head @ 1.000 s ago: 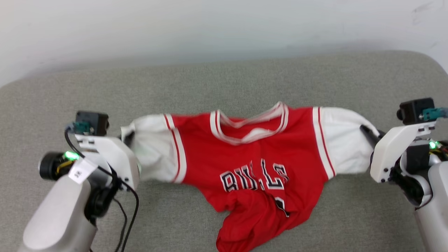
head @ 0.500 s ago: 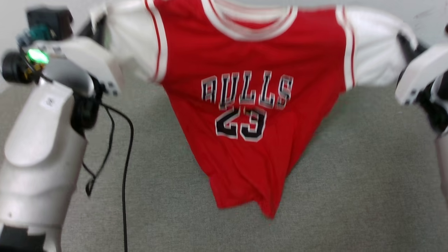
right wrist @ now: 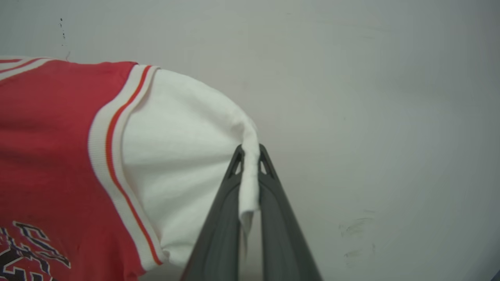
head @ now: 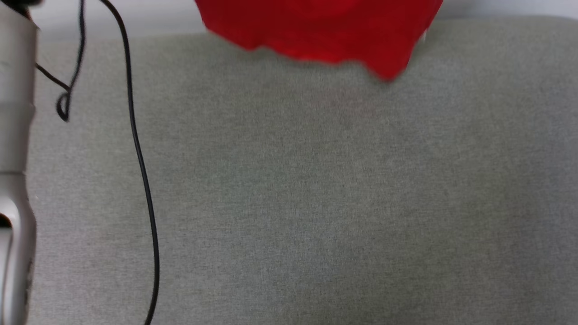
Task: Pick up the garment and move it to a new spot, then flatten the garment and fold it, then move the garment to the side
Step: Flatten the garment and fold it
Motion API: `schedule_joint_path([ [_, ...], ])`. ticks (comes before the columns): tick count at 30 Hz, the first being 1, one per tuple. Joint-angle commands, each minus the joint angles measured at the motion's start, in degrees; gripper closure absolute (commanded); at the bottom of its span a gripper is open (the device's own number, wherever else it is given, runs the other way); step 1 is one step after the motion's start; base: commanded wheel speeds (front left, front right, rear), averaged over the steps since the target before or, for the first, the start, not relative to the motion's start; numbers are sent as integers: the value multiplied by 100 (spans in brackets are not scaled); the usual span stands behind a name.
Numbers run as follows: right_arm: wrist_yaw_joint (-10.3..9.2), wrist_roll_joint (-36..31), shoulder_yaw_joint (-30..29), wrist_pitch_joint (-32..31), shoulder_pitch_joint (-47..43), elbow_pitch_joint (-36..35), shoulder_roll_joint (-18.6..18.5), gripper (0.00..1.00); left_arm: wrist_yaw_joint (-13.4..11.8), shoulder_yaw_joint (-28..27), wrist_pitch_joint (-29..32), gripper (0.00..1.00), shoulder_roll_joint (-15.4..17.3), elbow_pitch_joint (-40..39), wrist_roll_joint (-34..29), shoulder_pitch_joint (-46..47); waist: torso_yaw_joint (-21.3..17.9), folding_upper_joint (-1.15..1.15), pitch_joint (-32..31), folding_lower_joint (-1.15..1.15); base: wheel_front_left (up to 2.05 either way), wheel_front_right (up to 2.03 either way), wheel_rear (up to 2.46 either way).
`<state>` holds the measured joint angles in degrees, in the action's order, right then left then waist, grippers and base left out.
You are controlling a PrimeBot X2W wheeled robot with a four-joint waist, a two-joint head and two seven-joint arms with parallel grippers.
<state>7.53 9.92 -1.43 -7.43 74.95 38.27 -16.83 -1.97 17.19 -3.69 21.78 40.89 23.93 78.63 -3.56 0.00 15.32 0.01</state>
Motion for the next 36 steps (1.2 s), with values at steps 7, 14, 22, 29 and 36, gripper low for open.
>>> schedule_joint_path([
  [7, -8, -26, 99, 301, 902, 602, 103, 100, 187, -29, -102, 100, 58, 530, 49, 728, -47, 0, 816, -1, 0, 0, 0],
  [14, -8, 219, 486, 567, 1076, 1106, 175, 100, 446, -55, -293, 100, -73, 1069, 258, 746, 11, 0, 1327, -1, 0, 0, 0],
  [22, -8, 1011, 1188, 842, 254, 1462, 149, 100, 846, -48, -493, 100, -201, 1780, 670, -26, 67, 0, 1432, -1, 0, 0, 0],
  [29, -7, 1752, 1643, 1210, -1321, 1367, 103, 100, 939, 110, -846, 100, -348, 1938, 997, -1568, 108, 0, 913, -1, 0, 0, 0],
  [36, -8, 2298, 1885, 1524, -3036, 1035, -41, 100, 943, 274, -1094, 100, -285, 1346, 1335, -3252, 178, 0, 246, -1, 0, 0, 0],
])
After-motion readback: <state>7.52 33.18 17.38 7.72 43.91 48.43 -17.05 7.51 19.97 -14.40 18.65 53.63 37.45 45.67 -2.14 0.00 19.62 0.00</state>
